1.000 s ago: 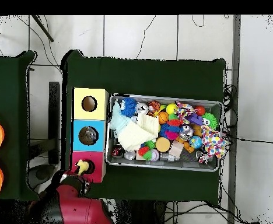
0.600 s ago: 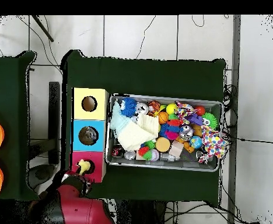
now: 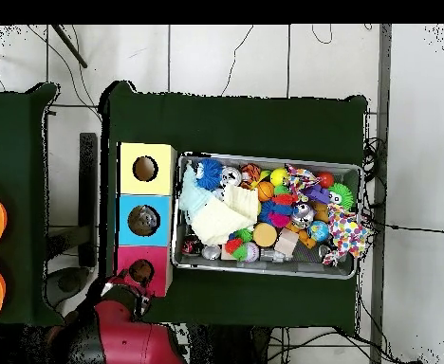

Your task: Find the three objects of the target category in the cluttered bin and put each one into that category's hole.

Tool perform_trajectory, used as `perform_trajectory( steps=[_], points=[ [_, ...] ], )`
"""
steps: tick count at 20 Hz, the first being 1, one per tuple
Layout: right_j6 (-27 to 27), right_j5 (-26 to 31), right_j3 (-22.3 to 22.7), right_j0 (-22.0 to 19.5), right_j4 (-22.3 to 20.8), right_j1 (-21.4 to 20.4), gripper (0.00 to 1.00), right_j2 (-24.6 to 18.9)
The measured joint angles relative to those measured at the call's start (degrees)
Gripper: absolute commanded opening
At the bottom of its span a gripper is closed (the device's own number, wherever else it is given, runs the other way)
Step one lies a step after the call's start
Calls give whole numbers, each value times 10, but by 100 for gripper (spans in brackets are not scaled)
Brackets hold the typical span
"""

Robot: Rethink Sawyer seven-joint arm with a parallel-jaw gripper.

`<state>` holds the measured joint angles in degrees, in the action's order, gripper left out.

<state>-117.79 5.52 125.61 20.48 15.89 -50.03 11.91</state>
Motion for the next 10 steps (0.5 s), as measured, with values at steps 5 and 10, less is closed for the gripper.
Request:
perform_trajectory(
  steps=[5,10],
  points=[
    [0,0,-1,0,0,0,100,0],
    [0,0,-4,0,0,0,100,0]
  ],
)
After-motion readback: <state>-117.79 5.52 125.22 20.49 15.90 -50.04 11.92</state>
